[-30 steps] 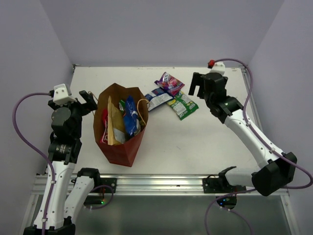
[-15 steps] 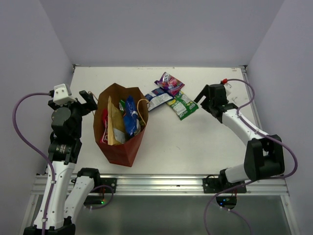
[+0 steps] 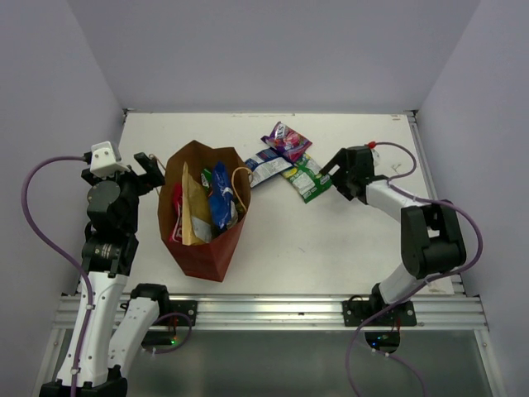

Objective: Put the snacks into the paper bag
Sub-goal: Pick up the snack from the center of the board.

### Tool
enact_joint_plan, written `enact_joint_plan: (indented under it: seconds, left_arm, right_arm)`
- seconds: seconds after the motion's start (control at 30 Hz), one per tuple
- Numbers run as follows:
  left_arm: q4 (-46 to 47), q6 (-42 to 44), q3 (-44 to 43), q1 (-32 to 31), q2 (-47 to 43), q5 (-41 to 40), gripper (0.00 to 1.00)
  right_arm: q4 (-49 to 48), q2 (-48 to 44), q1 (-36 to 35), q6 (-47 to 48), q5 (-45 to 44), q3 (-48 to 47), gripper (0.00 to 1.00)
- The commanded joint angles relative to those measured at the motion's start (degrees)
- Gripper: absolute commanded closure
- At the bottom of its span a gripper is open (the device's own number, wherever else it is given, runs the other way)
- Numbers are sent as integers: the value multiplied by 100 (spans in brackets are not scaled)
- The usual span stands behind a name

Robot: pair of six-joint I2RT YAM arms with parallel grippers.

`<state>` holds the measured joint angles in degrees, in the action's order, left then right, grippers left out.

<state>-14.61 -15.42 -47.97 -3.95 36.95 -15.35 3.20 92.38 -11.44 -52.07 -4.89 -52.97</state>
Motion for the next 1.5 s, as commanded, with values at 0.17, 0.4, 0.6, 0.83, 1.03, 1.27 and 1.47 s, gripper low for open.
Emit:
enact_joint_plan:
  seconds: [0.17,0.4,0.6,0.83,1.03,1.27,1.47]
  left_arm:
    - [248,65,15,-45,-3,33,3]
    - [257,65,15,-45,-12,41,3]
    - [248,65,15,-45,-4,32,3]
    - [239,65,15,-45,-12,41,3]
    - [239,65,15,-45,-4,41,3]
    - [248,65,15,-45,5,41,3]
    - [248,65,24,-45,5,50,3]
  right_arm:
    - [-707,447,28,-470,313,120,9]
    - [-944,746,19,-584,453,173,9]
    - [-1365,1150,2,-629,830,182,14]
    - [-1647,1414,10,-664,937,252,21]
    - [-2025,1564,19,-664,1068,419,46]
    - [-2245,1239,28,-479,1130,639,79]
    - [-1886,484,125,-154,1069,771,99]
